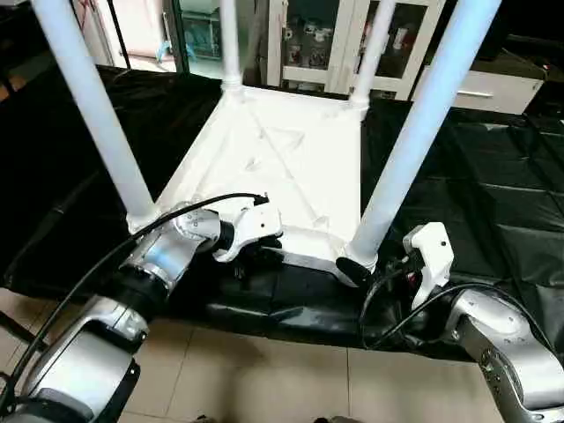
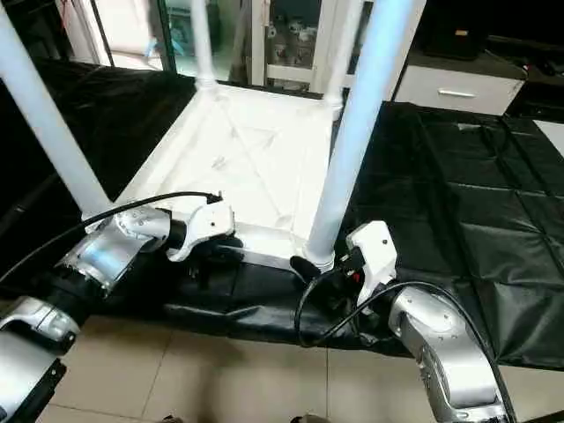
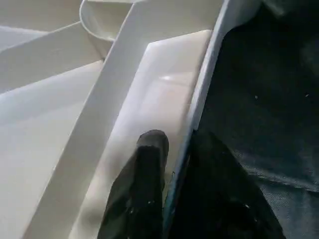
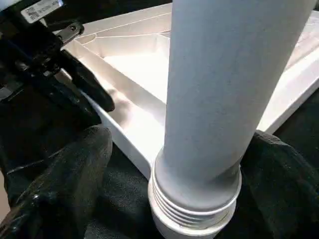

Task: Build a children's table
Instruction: Rotate table base

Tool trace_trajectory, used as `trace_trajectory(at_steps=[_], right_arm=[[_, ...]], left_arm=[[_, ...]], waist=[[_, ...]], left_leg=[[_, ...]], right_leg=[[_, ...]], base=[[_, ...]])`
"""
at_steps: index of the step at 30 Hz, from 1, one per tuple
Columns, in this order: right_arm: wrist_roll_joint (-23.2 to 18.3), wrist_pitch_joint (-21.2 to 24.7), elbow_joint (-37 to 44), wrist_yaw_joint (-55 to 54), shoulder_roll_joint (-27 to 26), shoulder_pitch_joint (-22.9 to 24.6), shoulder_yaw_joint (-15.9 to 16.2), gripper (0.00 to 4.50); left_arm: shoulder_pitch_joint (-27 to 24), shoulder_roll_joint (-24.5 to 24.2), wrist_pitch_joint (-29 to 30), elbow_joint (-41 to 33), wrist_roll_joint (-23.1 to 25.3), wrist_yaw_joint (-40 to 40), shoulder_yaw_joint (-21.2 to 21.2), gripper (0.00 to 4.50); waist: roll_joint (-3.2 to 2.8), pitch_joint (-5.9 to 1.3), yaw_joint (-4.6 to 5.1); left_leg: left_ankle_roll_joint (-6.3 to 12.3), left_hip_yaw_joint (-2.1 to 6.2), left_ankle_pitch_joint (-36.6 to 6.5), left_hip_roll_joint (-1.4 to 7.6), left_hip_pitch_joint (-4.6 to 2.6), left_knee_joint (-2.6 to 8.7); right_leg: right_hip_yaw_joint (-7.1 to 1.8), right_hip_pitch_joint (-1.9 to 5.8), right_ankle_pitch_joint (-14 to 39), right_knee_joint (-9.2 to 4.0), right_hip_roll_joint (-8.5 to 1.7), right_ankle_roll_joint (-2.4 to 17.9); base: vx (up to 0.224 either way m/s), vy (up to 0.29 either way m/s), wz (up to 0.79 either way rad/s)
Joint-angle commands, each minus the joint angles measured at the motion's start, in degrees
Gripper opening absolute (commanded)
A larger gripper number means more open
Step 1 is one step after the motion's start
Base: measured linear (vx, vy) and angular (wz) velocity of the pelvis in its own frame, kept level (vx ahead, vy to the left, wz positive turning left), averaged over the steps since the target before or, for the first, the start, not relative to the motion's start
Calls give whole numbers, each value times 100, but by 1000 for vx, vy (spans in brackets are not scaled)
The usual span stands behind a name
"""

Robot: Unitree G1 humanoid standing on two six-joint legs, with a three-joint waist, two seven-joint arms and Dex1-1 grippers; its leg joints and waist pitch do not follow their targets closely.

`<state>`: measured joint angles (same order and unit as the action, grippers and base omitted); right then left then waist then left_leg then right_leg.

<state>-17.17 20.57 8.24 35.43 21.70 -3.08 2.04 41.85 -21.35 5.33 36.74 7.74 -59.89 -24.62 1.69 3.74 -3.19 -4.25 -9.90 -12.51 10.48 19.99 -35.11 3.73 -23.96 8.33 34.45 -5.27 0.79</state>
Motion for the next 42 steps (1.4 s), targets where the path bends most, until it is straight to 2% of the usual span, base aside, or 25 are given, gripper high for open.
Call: trace_trajectory(at_steps=[1, 2, 3, 4, 8, 9, 13, 14, 15, 16, 18, 20, 21, 25, 28, 30, 33, 36, 39, 42], right_arm=[[1, -77, 30, 52, 58, -45, -38, 422], [1, -77, 30, 52, 58, -45, -38, 422], [2, -73, 33, 49, 55, -45, -39, 422], [2, -73, 33, 49, 55, -45, -39, 422], [7, -80, 30, 51, 58, -43, -23, 422], [5, -78, 30, 52, 56, -43, -22, 422], [-2, -59, 2, 42, 50, -59, -41, 422], [-2, -59, 1, 42, 50, -60, -41, 422], [-2, -54, -2, 44, 49, -65, -46, 422], [-1, -54, -2, 45, 49, -65, -46, 422], [3, -45, -3, 38, 41, -70, -45, 422], [11, -54, -16, 40, 39, -64, -40, 422], [10, -56, -18, 42, 39, -63, -41, 422], [10, -48, -11, 54, 45, -62, -29, 422], [11, -35, -11, 56, 52, -74, -29, 422], [10, -31, -9, 54, 54, -75, -31, 422], [15, -32, -1, 55, 52, -68, -33, 422], [24, -25, -4, 48, 48, -63, -42, 422], [25, -23, -15, 12, 53, -67, -66, 422], [5, -15, -46, -35, 53, -83, -139, 422]], left_arm=[[-257, -85, 512, -43, 104, 286, 111, 73], [-257, -85, 512, -43, 104, 286, 111, 69], [-389, -121, 840, -342, 100, 406, 196, 64], [-389, -121, 840, -342, 100, 406, 196, 64], [-654, -220, 994, -856, 58, 368, 236, 55], [-709, -230, 1045, -953, 40, 365, 250, 55], [-928, -288, 1400, -1406, 118, 460, 248, 41], [-928, -289, 1401, -1407, 119, 461, 248, 41], [-1021, -250, 1708, -1607, 126, 597, 311, 39], [-1027, -247, 1728, -1620, 125, 605, 315, 39], [-1101, -196, 2053, -1793, 195, 815, 371, 28], [-1160, -145, 2362, -1931, 300, 1057, 429, 27], [-1174, -141, 2416, -1964, 302, 1078, 438, 26], [-1230, -125, 2554, -2154, 292, 1131, 439, 22], [-1259, -141, 2708, -2241, 389, 1225, 399, 14], [-1289, -142, 2717, -2298, 373, 1233, 394, 6], [-1357, -207, 2523, -2446, 301, 1068, 294, 1], [-1420, -216, 1994, -2525, 105, 869, 253, 1], [-1426, -220, 1829, -2548, 37, 863, 233, 1], [-1374, -156, 1598, -2485, -2, 966, 290, 1]], waist=[[26, -417, -33], [26, -417, -33], [15, -408, -23], [33, -408, -15], [17, -407, 19], [41, -403, 50], [25, -397, 74], [40, -395, 81], [46, -397, 91], [39, -399, 88], [80, -393, 102], [78, -390, 106], [67, -381, 107], [89, -380, 158], [91, -382, 205], [98, -380, 241], [98, -394, 258], [98, -395, 247], [85, -413, 201], [88, -418, 166]], left_leg=[[217, 58, -913, 227, 40, 469], [217, 58, -913, 227, 40, 469], [218, 59, -966, 226, 39, 474], [217, 58, -982, 229, 40, 474], [214, 72, -996, 230, 55, 481], [235, 63, -1030, 219, 57, 481], [235, 76, -1056, 232, 60, 487], [241, 67, -1082, 224, 54, 485], [240, 64, -1062, 221, 58, 483], [235, 72, -1040, 228, 62, 484], [263, 61, -1032, 219, 64, 479], [263, 58, -1059, 226, 55, 479], [265, 67, -1099, 218, 64, 484], [242, 92, -1237, 196, 92, 491], [234, 99, -1334, 194, 81, 491], [232, 115, -1399, 194, 99, 499], [263, 115, -1413, 205, 78, 502], [296, 105, -1402, 210, 68, 504], [298, 85, -1221, 228, 58, 501], [315, 72, -1077, 226, 62, 497]], right_leg=[[-244, 364, 1568, -372, -324, 1131], [-244, 364, 1568, -372, -324, 1131], [-243, 352, 1728, -388, -321, 1091], [-243, 350, 1778, -392, -321, 1074], [-239, 343, 1899, -399, -313, 1003], [-236, 336, 1912, -414, -299, 987], [-240, 333, 1978, -409, -311, 988], [-239, 325, 2064, -426, -305, 952], [-242, 323, 2076, -422, -301, 934], [-241, 330, 2048, -410, -306, 944], [-239, 317, 2082, -427, -295, 925], [-239, 310, 2187, -434, -296, 899], [-233, 309, 2323, -453, -296, 850], [-216, 305, 2711, -500, -295, 613], [-208, 280, 2835, -532, -287, 549], [-196, 289, 2906, -535, -285, 526], [-197, 270, 2775, -542, -280, 575], [-206, 256, 2597, -535, -273, 653], [-223, 266, 2057, -465, -265, 849], [-229, 288, 1770, -434, -266, 947]], base=[[0, 0, 0], [0, 0, 0], [0, 0, 0], [0, 0, 0], [0, 0, 0], [0, 0, 0], [0, 0, 0], [0, 0, 0], [0, 0, 0], [0, 0, 0], [0, 0, 0], [0, 0, 0], [0, 0, 0], [0, 0, 0], [0, 0, 0], [0, 0, 0], [0, 0, 0], [0, 0, 0], [0, 0, 0], [0, 0, 0]])
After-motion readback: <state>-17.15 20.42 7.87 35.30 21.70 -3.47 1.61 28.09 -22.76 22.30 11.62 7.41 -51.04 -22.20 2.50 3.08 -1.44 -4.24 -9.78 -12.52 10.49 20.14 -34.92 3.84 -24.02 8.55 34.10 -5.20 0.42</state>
